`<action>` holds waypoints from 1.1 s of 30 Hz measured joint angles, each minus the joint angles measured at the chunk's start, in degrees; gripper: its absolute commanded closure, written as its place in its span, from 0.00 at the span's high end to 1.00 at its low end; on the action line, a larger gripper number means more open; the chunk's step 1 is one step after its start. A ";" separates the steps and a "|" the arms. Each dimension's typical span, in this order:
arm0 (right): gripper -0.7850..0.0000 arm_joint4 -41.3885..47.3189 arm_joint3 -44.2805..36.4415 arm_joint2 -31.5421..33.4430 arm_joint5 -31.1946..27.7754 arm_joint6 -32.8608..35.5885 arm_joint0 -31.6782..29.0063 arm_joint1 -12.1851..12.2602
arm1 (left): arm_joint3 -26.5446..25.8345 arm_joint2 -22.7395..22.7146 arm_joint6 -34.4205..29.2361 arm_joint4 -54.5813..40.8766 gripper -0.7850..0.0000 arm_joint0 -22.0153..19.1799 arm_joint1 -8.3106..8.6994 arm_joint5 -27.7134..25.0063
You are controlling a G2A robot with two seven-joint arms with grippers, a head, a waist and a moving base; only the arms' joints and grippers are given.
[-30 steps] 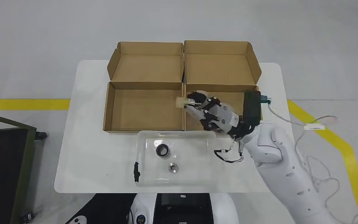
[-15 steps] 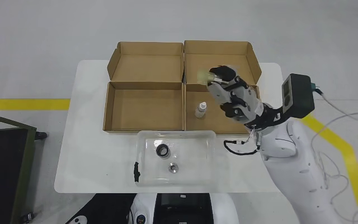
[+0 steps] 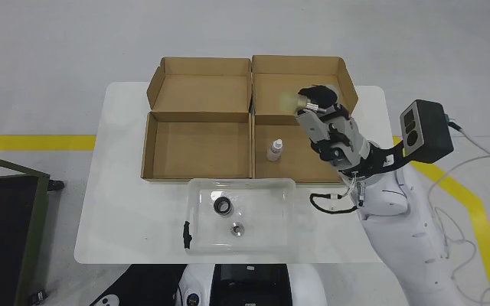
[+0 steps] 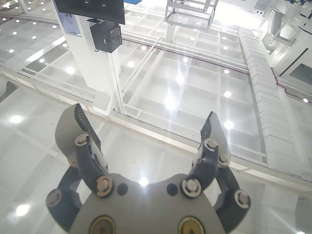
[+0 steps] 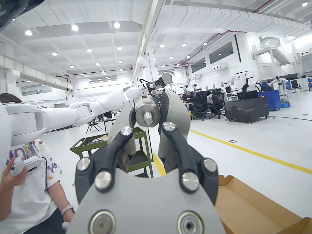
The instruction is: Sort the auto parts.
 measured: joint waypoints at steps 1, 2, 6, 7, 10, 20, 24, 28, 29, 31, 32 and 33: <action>0.00 -0.17 0.01 0.08 -0.01 0.34 0.02 -0.01 | 0.00 0.00 0.00 0.00 1.00 0.00 0.00 0.00; 0.00 -0.43 0.00 0.18 0.03 0.73 0.02 -0.01 | 0.00 0.00 0.00 0.00 1.00 0.00 0.00 0.00; 0.00 -2.80 -0.20 0.53 0.36 3.42 -0.26 0.06 | 0.00 0.00 0.00 0.00 1.00 0.00 0.00 0.00; 0.00 -3.37 -0.15 0.52 0.21 4.03 -0.34 0.08 | 0.00 0.00 0.00 0.00 1.00 0.00 0.00 0.00; 0.00 -5.30 0.28 0.27 0.58 5.97 -0.90 0.13 | 0.00 0.00 0.00 0.00 1.00 0.00 0.00 0.00; 0.00 -9.58 1.64 -0.73 0.06 11.60 -3.72 0.42 | 0.00 0.00 0.00 0.00 1.00 0.00 0.00 0.00; 0.00 -12.23 3.05 0.81 -1.82 13.21 -6.14 0.93 | 0.00 0.00 0.00 0.00 1.00 0.00 0.00 0.00; 0.00 -16.35 3.22 3.43 -2.37 16.08 -8.70 1.63 | 0.00 0.00 0.00 0.00 1.00 0.00 0.00 0.00; 0.00 -17.46 3.21 4.01 -2.36 16.80 -9.30 1.79 | 0.00 0.00 0.00 0.00 1.00 0.00 0.00 0.00; 0.00 -19.86 2.96 5.18 -2.12 18.09 -10.50 2.10 | 0.00 0.00 0.00 0.00 1.00 0.00 0.00 0.00; 0.00 -21.20 2.77 5.76 -1.89 18.72 -11.03 2.25 | 0.00 0.00 0.00 0.00 1.00 0.00 0.00 0.00; 0.00 -22.31 2.61 6.17 -1.65 19.21 -11.34 2.36 | 0.00 0.00 0.00 0.00 1.00 0.00 0.00 0.00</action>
